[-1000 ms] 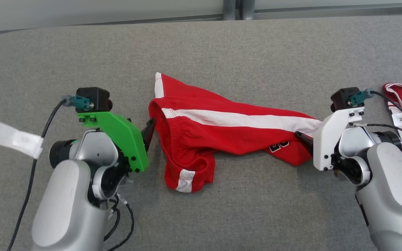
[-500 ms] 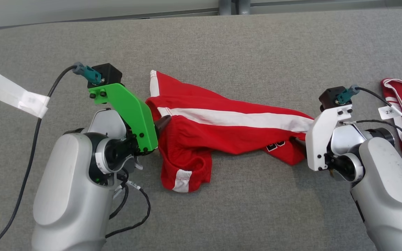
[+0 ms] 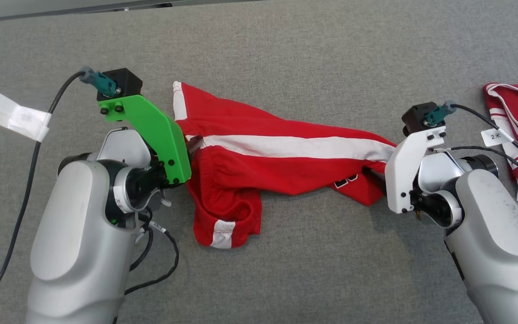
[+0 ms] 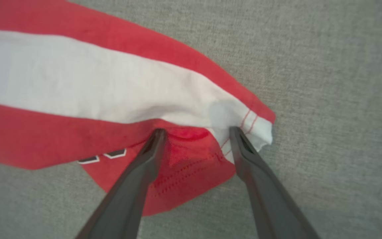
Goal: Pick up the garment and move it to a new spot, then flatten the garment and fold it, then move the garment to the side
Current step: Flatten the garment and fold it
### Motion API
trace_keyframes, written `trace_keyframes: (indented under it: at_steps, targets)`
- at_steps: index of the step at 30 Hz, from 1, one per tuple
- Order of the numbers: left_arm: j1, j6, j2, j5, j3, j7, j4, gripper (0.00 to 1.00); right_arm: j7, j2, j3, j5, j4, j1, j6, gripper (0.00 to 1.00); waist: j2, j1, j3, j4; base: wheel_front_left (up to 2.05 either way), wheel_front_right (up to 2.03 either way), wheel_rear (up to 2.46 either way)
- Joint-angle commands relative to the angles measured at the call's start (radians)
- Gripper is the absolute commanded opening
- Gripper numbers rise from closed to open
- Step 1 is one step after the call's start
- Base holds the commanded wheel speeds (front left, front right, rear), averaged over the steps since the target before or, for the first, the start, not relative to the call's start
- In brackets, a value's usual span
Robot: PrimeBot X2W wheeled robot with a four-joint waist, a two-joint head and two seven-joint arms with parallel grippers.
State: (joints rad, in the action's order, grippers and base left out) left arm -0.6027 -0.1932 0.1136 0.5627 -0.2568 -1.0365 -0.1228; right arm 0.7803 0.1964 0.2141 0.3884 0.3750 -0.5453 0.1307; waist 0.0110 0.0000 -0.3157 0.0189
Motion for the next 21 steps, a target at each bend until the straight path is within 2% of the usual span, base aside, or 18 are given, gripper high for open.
trace_keyframes:
  at_steps: [1,7,16,21]
  targets:
    - [-0.019,0.006,0.009,-0.001,0.002,0.009,-0.004,1.00,0.005,-0.015,0.014,0.010,0.020,0.009,0.000,1.00,-0.0110,0.0000,-0.015,0.009,0.00,0.00,0.00]
    - [-0.026,0.010,0.010,-0.003,0.001,0.029,-0.025,1.00,0.003,-0.020,0.023,0.013,0.018,0.007,0.000,1.00,-0.0110,0.0000,-0.025,0.014,0.00,0.00,0.00]
    - [0.004,0.014,0.027,0.009,0.015,0.049,-0.029,1.00,0.015,0.021,0.023,0.019,-0.096,0.049,0.000,1.00,-0.0110,0.0000,-0.027,0.038,0.00,0.00,0.00]
    - [0.002,0.017,0.031,0.014,0.017,0.052,-0.029,1.00,-0.004,0.011,0.001,0.003,-0.111,0.065,0.000,1.00,-0.0110,0.0000,-0.035,0.043,0.00,0.00,0.00]
